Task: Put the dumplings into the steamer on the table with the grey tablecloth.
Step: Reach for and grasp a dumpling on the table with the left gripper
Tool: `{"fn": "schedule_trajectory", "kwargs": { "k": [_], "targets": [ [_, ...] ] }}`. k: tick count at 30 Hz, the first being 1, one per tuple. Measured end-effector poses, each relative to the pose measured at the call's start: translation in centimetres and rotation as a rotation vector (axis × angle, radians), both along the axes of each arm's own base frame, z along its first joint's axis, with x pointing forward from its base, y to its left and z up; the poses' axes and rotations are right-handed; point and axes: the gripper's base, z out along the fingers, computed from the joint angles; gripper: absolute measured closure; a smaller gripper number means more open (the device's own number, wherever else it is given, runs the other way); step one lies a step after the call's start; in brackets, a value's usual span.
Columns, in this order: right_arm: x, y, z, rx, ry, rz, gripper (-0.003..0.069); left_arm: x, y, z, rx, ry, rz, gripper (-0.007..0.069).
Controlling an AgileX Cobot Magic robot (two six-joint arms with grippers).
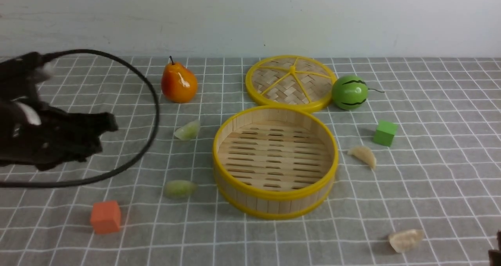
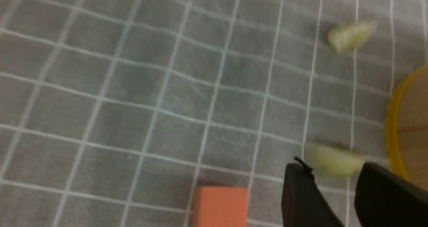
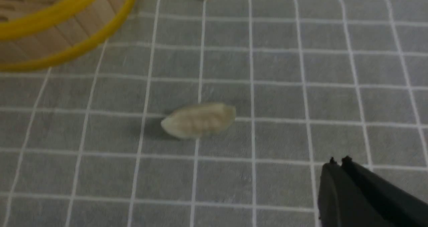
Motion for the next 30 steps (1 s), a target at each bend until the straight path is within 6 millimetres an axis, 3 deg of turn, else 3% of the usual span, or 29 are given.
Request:
{"fn": "schedule_trajectory", "kwargs": {
  "k": [4, 8, 15, 19, 20, 21, 25, 30],
  "targets": [
    [1.2, 1.5, -0.4, -0.030, 0.063, 0.122, 0.0661, 5.2, -4.4, -0.4, 0.045, 0.165, -0.213, 0.0387],
    [1.5, 2.3, -0.8, -0.045, 0.073, 0.179, 0.0661, 9.3, -6.7, -0.6, 0.075, 0.226, -0.285, 0.0387],
    [1.6, 2.5, -0.6, -0.044, 0.048, 0.189, 0.0660, 16.7, -8.3, -3.2, 0.188, 0.313, -0.312, 0.0357],
    [1.9, 2.5, -0.4, -0.040, 0.003, 0.190, 0.0659, 20.3, -9.2, -6.3, 0.236, 0.337, -0.343, 0.0260],
    [2.0, 2.5, -0.4, -0.040, 0.001, 0.190, 0.0659, 20.4, -9.2, -6.8, 0.240, 0.347, -0.343, 0.0255],
    [2.1, 2.6, -0.4, -0.040, -0.006, 0.190, 0.0659, 22.0, -9.4, -7.6, 0.262, 0.320, -0.339, 0.0204],
    [2.3, 2.6, -0.7, -0.045, 0.006, 0.191, 0.0657, 23.5, -9.6, -8.6, 0.289, 0.273, -0.315, 0.0134],
    [2.8, 2.7, -1.4, -0.056, 0.042, 0.194, 0.0654, 23.5, -9.6, -7.3, 0.275, 0.247, -0.312, 0.0119]
  ]
}}
